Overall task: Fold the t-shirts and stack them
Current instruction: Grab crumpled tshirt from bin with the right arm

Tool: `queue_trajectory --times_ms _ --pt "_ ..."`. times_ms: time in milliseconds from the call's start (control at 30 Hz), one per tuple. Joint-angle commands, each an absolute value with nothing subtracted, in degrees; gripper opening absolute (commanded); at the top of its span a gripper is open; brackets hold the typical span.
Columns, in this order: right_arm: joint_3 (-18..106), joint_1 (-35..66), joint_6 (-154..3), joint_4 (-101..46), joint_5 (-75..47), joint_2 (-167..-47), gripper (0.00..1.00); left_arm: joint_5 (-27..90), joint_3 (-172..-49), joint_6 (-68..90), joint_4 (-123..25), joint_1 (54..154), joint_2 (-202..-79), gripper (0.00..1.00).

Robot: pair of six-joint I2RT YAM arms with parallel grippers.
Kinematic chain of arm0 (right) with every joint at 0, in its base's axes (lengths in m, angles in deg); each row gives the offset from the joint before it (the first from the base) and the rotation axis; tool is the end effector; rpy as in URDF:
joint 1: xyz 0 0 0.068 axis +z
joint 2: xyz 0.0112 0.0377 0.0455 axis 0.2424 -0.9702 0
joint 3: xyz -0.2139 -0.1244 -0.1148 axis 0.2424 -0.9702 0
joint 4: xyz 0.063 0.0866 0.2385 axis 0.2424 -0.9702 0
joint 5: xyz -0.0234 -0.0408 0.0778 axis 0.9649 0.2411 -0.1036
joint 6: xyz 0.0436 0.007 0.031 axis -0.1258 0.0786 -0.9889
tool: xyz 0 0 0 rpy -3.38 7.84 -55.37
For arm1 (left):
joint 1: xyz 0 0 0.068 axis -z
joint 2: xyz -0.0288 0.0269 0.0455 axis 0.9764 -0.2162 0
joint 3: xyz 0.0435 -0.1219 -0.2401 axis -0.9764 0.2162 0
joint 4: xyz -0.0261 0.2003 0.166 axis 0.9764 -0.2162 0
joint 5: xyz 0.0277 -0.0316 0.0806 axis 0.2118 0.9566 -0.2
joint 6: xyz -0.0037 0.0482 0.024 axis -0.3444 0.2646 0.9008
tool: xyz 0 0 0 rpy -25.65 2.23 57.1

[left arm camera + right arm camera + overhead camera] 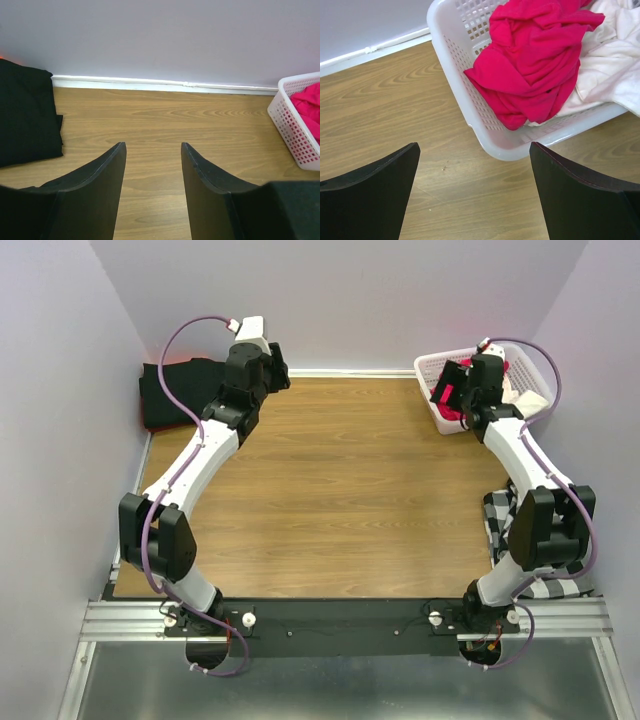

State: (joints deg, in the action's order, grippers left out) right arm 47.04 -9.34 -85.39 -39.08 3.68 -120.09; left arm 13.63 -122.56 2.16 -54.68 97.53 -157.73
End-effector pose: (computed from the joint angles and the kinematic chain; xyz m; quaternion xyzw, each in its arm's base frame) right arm 0.3873 0.0256 0.3163 0.1319 0.8453 0.0224 0.5173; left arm 0.3669 -0.1273 0.3819 -0.0534 0.7710 -0.1562 0.6150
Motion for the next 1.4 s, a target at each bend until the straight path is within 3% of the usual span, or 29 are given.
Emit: queue_trajectory --times_ms 0,67,100,367,567,900,1133,1367 --pt "48.52 -8.84 -84.76 -41.22 2.14 -119.30 1.00 9.32 -123.94 11.42 -54.07 97.73 -159.85 0.64" --pt "47.65 -8.93 -81.71 -41.22 -0.31 -118.34 1.00 9.11 -124.82 11.56 -54.24 97.73 -160.64 0.69" --pt "46.95 -8.67 -80.64 -40.26 -0.41 -117.73 1.00 9.37 -125.00 11.73 -54.24 97.73 -160.82 0.98" --pt "47.46 -8.40 -79.05 -38.59 8.98 -118.32 1.00 9.02 -125.61 13.49 -53.45 97.73 -162.40 0.98" --pt "60.01 -8.49 -83.17 -45.25 13.99 -128.86 0.96 9.28 -127.63 13.05 -54.51 97.73 -164.24 0.98" --pt "81.47 -10.78 -88.89 -56.50 11.62 -146.01 0.92 7.44 -127.81 14.81 -54.77 97.73 -164.86 0.98" --pt "86.75 -13.85 -93.63 -61.60 11.11 -151.73 0.92 7.17 -129.57 15.78 -56.18 97.73 -167.49 0.98" --pt "83.86 -17.28 -98.30 -63.11 7.85 -153.75 0.91 7.35 -130.01 15.78 -56.35 97.73 -168.20 0.98"
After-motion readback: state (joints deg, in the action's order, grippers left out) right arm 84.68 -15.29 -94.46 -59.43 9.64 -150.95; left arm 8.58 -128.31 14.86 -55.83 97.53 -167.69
